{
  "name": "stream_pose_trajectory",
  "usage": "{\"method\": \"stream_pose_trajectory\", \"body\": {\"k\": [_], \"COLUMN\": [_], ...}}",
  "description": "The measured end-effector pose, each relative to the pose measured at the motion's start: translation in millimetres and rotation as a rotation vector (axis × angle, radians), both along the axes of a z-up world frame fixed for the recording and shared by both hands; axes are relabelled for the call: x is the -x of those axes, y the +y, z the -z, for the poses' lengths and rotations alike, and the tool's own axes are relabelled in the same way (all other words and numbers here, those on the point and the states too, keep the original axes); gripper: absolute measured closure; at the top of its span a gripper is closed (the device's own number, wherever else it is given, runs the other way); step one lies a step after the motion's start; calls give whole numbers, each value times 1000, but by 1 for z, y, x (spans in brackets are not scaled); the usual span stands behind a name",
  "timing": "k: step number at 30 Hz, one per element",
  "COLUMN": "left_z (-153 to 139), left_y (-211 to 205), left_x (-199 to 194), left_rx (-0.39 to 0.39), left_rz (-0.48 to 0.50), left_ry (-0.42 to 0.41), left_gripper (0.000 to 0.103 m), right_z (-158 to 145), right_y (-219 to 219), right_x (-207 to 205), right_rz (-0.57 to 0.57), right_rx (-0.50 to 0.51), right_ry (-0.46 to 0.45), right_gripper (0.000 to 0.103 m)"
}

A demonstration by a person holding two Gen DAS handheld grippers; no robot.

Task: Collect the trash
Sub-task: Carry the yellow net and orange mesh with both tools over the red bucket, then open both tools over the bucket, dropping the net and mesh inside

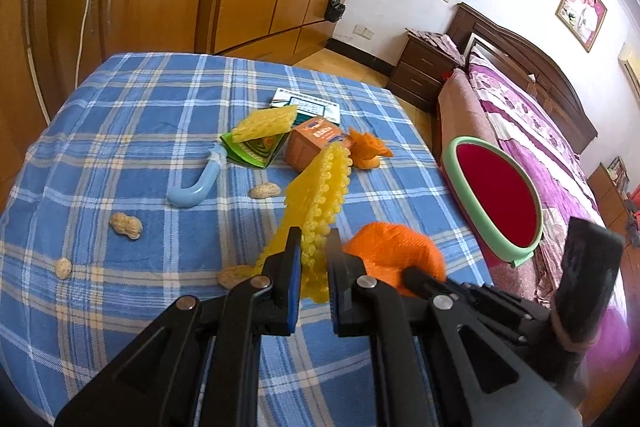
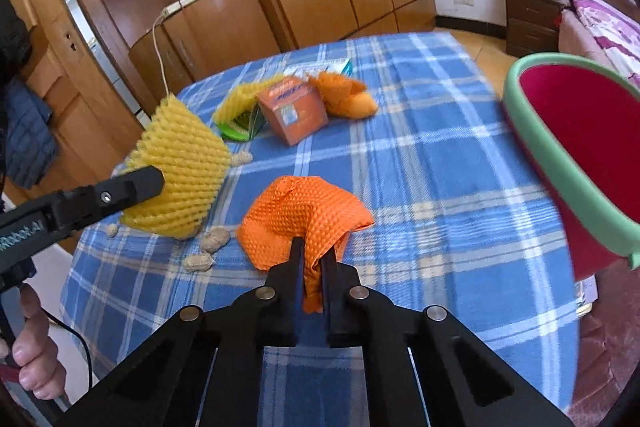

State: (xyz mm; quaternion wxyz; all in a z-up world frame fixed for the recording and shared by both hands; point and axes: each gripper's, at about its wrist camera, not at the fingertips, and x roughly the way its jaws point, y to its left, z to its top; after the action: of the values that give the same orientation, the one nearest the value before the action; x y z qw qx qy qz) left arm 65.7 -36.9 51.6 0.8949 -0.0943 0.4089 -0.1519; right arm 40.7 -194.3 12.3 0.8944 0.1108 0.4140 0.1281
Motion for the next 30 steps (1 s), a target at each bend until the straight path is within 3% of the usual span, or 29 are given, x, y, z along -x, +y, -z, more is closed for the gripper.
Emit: {"method": "stream_pose_trajectory", "body": {"k": [15, 30], "left_z": [-33, -41], "left_y": [-60, -164], "left_x": [-4, -22], "left_rx": [4, -16], "left_rz": [163, 360], "left_ry": [-57, -81], "left_gripper": [93, 93], "right_z": [-58, -68], "right_y": [-76, -159], "right_x": [23, 32], "right_rz": [202, 390], "right_rx": [10, 30], "right_ry": [-151, -175], "right_gripper": [97, 97]}}
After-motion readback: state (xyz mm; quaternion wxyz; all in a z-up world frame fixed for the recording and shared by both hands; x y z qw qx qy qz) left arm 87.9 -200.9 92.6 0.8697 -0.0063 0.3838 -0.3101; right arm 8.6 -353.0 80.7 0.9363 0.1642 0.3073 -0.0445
